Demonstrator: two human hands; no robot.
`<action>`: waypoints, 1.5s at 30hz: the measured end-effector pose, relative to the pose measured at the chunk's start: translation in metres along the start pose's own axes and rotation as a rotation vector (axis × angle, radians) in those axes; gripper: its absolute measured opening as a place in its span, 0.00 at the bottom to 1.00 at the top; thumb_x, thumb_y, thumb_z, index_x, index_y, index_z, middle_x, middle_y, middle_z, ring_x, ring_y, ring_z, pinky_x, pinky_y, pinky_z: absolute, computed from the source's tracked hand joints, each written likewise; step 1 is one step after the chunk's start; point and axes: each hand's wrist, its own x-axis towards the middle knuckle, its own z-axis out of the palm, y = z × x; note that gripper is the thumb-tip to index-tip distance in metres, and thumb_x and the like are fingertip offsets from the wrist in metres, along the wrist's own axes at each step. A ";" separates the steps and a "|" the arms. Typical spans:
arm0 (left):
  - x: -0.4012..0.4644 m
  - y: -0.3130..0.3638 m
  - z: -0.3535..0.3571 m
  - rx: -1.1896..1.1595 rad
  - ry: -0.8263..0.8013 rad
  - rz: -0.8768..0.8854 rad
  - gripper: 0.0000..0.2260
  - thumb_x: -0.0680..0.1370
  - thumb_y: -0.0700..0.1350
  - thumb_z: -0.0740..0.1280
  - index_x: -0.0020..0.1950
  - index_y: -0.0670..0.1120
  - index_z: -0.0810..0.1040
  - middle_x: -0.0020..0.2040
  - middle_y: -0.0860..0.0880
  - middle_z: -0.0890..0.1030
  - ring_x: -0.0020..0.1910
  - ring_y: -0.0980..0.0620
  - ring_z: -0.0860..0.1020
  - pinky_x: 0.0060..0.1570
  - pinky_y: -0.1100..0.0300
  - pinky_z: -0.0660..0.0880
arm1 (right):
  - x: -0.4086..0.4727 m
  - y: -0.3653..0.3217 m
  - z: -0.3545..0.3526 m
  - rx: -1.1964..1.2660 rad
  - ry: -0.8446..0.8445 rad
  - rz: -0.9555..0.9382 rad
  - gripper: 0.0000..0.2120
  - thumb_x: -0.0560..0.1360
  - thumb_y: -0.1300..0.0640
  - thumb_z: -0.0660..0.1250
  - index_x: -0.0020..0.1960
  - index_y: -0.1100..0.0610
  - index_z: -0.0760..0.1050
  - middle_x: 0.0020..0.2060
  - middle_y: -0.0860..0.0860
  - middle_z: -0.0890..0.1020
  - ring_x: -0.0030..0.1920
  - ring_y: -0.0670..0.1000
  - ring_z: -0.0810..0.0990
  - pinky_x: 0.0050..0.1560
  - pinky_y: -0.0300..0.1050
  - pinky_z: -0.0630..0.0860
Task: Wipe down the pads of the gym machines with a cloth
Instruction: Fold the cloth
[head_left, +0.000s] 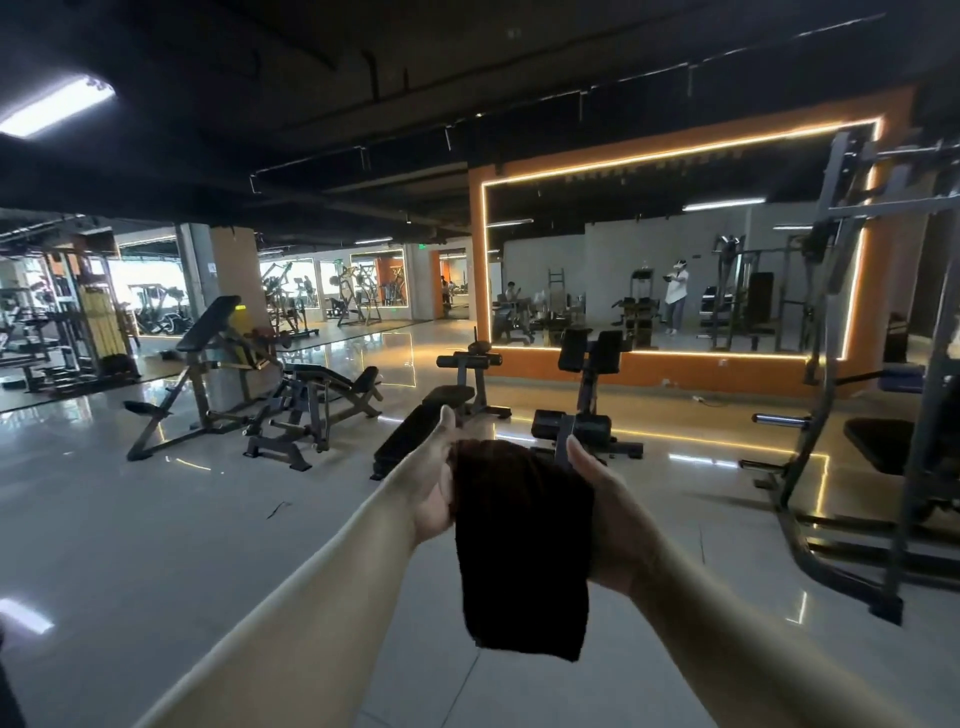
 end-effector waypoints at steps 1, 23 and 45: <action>0.001 -0.013 -0.002 -0.024 -0.049 -0.010 0.33 0.76 0.69 0.52 0.67 0.45 0.73 0.63 0.40 0.78 0.63 0.39 0.75 0.64 0.44 0.70 | 0.000 -0.009 0.004 -0.008 -0.023 -0.033 0.24 0.76 0.40 0.60 0.60 0.57 0.78 0.55 0.57 0.81 0.54 0.57 0.81 0.55 0.55 0.72; -0.031 0.007 0.019 0.099 0.321 0.234 0.17 0.72 0.30 0.66 0.59 0.41 0.71 0.53 0.40 0.79 0.50 0.42 0.79 0.44 0.49 0.79 | 0.022 -0.093 0.034 -0.490 0.506 0.332 0.13 0.74 0.56 0.70 0.54 0.64 0.73 0.50 0.58 0.81 0.55 0.57 0.79 0.60 0.50 0.72; -0.217 0.172 -0.019 1.260 0.827 0.755 0.11 0.75 0.52 0.70 0.38 0.47 0.77 0.38 0.50 0.77 0.40 0.51 0.76 0.35 0.60 0.67 | 0.025 -0.145 0.200 -0.732 0.168 -0.511 0.08 0.79 0.55 0.64 0.47 0.60 0.74 0.30 0.51 0.70 0.23 0.44 0.67 0.20 0.35 0.60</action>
